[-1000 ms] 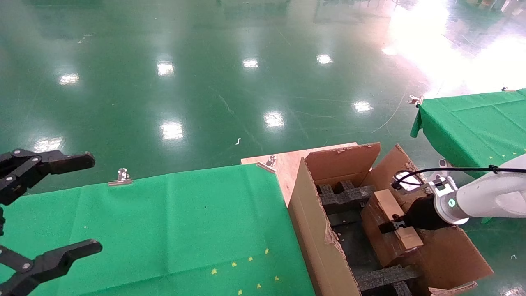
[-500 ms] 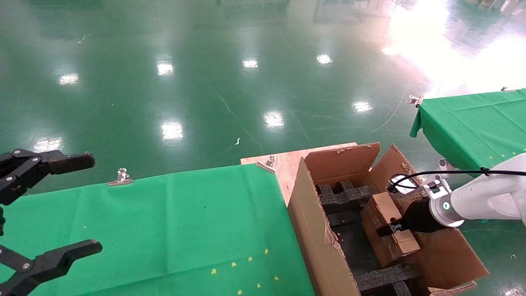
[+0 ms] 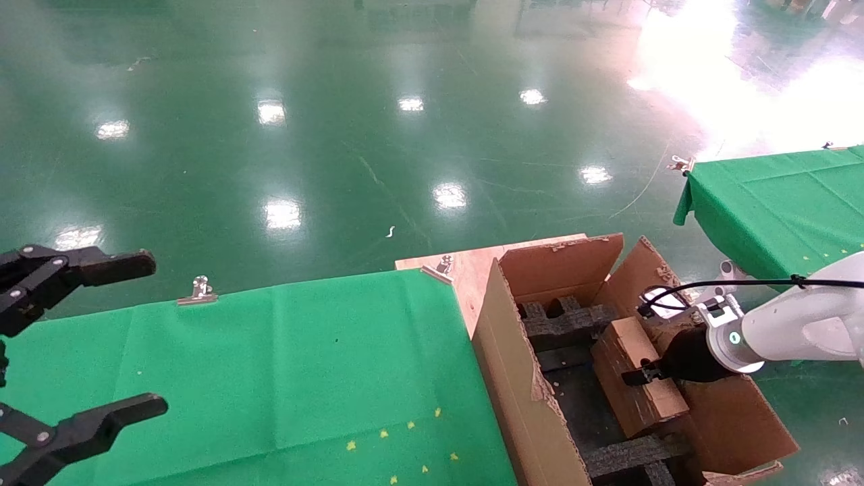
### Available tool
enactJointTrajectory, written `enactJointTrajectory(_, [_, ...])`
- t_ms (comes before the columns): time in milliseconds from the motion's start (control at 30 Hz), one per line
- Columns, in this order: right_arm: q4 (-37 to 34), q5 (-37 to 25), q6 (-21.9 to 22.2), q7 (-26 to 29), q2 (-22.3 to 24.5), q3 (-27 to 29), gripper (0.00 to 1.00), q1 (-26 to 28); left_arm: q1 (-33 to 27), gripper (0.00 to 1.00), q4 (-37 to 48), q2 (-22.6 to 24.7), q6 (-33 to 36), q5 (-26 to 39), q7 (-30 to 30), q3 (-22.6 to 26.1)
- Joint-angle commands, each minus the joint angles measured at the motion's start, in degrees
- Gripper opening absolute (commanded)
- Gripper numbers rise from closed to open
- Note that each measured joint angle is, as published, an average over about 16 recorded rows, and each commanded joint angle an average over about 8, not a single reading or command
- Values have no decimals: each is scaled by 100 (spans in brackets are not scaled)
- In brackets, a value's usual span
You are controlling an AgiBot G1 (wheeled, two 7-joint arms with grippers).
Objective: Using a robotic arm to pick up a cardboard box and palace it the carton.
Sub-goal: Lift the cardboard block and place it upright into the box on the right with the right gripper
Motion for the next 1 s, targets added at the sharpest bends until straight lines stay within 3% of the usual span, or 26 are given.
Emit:
enactJointTrajectory(33, [-10,-2,6,10,0,-1,100,9,0,100,0,0,0,0,0,0])
enactJointTrajectory(600, [107,-2,100,-15,77,14,100,374,0,100,0,0,0,0,0,0])
enactJointTrajectory(1000, [750,115,-101,-77,246,150,100,1373,0,100,0,0,0,-1,0,1])
